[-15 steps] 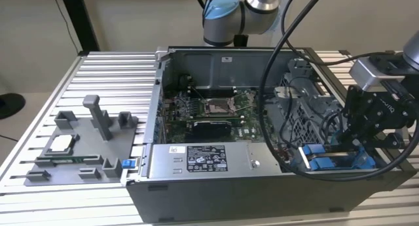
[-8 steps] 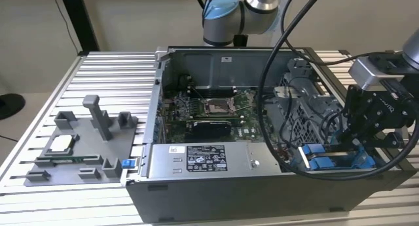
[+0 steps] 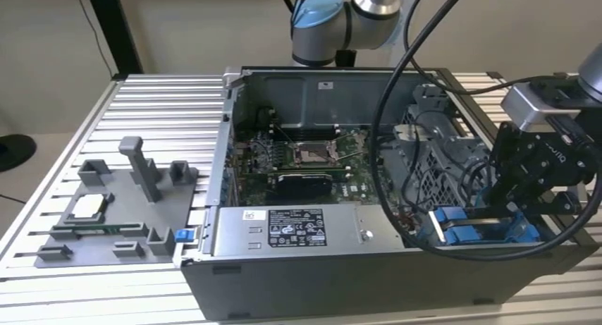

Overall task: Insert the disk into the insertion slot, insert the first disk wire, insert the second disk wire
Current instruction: 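Insert the first disk wire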

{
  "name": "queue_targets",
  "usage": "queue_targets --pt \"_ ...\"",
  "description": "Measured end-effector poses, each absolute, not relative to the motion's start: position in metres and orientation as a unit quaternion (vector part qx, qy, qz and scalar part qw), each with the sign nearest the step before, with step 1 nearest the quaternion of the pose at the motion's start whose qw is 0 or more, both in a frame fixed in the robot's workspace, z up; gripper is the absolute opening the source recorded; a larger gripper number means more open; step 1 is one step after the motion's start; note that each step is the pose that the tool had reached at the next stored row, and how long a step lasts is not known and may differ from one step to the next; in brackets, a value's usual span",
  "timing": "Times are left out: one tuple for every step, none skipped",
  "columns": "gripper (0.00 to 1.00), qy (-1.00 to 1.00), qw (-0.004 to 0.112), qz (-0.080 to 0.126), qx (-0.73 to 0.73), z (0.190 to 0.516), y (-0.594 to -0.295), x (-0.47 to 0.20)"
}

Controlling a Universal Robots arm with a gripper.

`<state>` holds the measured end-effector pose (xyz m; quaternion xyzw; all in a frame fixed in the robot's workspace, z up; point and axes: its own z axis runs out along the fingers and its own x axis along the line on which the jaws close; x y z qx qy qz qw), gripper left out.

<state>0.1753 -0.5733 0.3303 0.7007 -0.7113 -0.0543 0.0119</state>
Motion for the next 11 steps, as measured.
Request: queue_targets --pt "0.00 -0.711 0.012 -0.054 0.701 0.331 -0.573 0.175" --pt "0.00 -0.711 0.012 -0.054 0.701 0.332 -0.573 0.175" --pt "0.00 -0.711 0.012 -0.054 0.701 0.334 -0.573 0.175" --pt "0.00 -0.712 0.012 -0.055 0.700 0.339 -0.573 0.175" --pt "0.00 -0.712 0.012 -0.055 0.700 0.343 -0.573 0.175" --pt "0.00 -0.712 0.012 -0.055 0.700 0.346 -0.573 0.175" --pt "0.00 -0.712 0.012 -0.055 0.700 0.350 -0.573 0.175" --pt "0.00 -0.712 0.012 -0.055 0.700 0.355 -0.573 0.175" --pt "0.00 -0.712 0.012 -0.055 0.699 0.359 -0.573 0.175" --pt "0.00 -0.712 0.012 -0.055 0.699 0.364 -0.573 0.175" --pt "0.00 -0.712 0.012 -0.055 0.699 0.368 -0.573 0.175"
